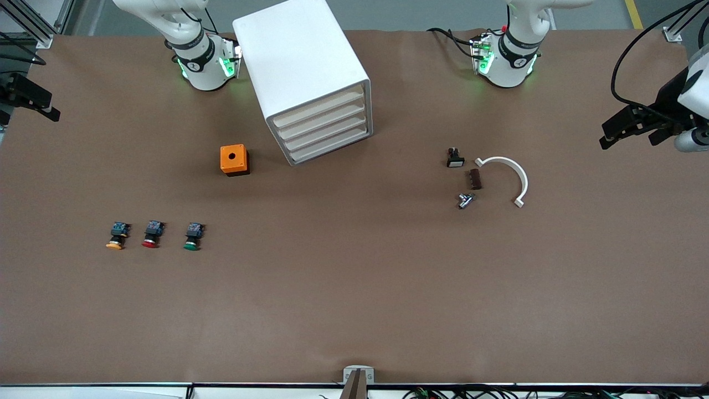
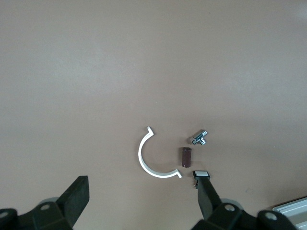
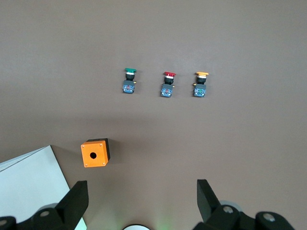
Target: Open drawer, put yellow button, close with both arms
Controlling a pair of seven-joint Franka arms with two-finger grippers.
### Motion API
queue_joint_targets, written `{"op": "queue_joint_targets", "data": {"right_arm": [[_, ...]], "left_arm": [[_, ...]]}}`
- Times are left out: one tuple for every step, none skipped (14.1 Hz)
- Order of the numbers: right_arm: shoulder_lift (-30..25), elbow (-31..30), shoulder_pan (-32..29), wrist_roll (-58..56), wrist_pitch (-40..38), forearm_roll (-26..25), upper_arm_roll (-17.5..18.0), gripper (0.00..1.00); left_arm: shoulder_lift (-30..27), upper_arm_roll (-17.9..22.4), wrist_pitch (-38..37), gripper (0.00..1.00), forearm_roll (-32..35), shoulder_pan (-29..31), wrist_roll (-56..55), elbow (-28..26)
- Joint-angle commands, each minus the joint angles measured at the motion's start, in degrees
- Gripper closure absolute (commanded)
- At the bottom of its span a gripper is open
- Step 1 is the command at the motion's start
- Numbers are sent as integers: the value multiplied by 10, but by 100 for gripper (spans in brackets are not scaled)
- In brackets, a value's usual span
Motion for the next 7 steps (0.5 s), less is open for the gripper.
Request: {"op": "queue_joint_targets", "data": {"right_arm": [[-17,-17,-3,10,0,-7,6,0],[-17,-19,-3,9,0,-7,5,0],[-17,-19,-3,9,0,-6,5,0],[-17,-19,-3,9,1,-6,5,0],[-17,-19,-3,10,0,-5,5,0],[-17,-19,-2,9,0,-4,6,0],[-17,-19,-2,9,0,-4,5,0]], "left_arm": [[4,1,-10,0,9,-4,6,9],[5,1,-10,0,9,-5,3,10],[5,1,-11,0,9,-4,4,10],[5,1,-10,0,9,-1,13,10],[10,1,-10,0,9,-1,11,10],[27,3,-11,0,9,-1,9,14],[28,4,-11,0,10,0,2,11]]}}
